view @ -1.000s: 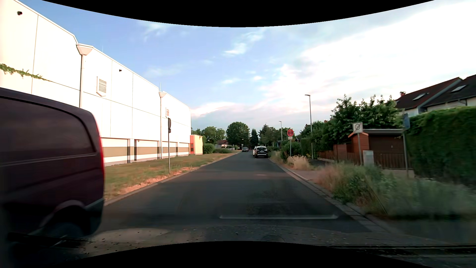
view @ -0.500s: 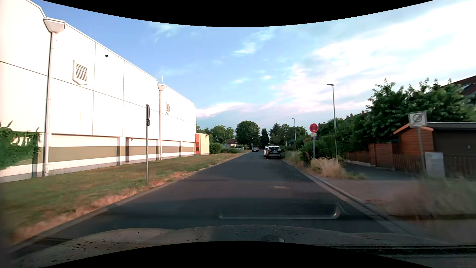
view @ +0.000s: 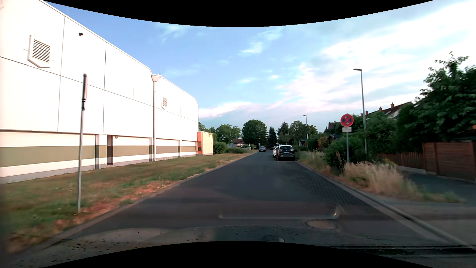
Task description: Follow the waypoints while adhering to traffic rules and regulations
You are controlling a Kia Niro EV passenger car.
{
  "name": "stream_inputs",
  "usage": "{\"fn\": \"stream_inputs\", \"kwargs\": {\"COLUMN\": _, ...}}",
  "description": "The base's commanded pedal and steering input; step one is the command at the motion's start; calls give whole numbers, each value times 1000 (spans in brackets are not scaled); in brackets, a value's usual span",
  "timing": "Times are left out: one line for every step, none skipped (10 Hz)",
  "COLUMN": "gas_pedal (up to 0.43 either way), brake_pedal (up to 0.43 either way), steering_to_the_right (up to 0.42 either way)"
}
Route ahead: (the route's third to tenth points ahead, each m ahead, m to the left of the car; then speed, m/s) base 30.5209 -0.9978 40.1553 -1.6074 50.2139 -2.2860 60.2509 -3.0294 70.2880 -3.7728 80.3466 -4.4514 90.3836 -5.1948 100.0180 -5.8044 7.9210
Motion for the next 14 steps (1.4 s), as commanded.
{"fn": "stream_inputs", "kwargs": {"gas_pedal": 20, "brake_pedal": 0, "steering_to_the_right": -7}}
{"fn": "stream_inputs", "kwargs": {"gas_pedal": 20, "brake_pedal": 0, "steering_to_the_right": 1}}
{"fn": "stream_inputs", "kwargs": {"gas_pedal": 20, "brake_pedal": 0, "steering_to_the_right": 6}}
{"fn": "stream_inputs", "kwargs": {"gas_pedal": 20, "brake_pedal": 0, "steering_to_the_right": 9}}
{"fn": "stream_inputs", "kwargs": {"gas_pedal": 20, "brake_pedal": 0, "steering_to_the_right": 10}}
{"fn": "stream_inputs", "kwargs": {"gas_pedal": 28, "brake_pedal": 0, "steering_to_the_right": 11}}
{"fn": "stream_inputs", "kwargs": {"gas_pedal": 28, "brake_pedal": 0, "steering_to_the_right": 11}}
{"fn": "stream_inputs", "kwargs": {"gas_pedal": 28, "brake_pedal": 0, "steering_to_the_right": 11}}
{"fn": "stream_inputs", "kwargs": {"gas_pedal": 28, "brake_pedal": 0, "steering_to_the_right": 10}}
{"fn": "stream_inputs", "kwargs": {"gas_pedal": 28, "brake_pedal": 0, "steering_to_the_right": 8}}
{"fn": "stream_inputs", "kwargs": {"gas_pedal": 28, "brake_pedal": 0, "steering_to_the_right": 5}}
{"fn": "stream_inputs", "kwargs": {"gas_pedal": 28, "brake_pedal": 0, "steering_to_the_right": 3}}
{"fn": "stream_inputs", "kwargs": {"gas_pedal": 28, "brake_pedal": 0, "steering_to_the_right": 0}}
{"fn": "stream_inputs", "kwargs": {"gas_pedal": 28, "brake_pedal": 0, "steering_to_the_right": -2}}
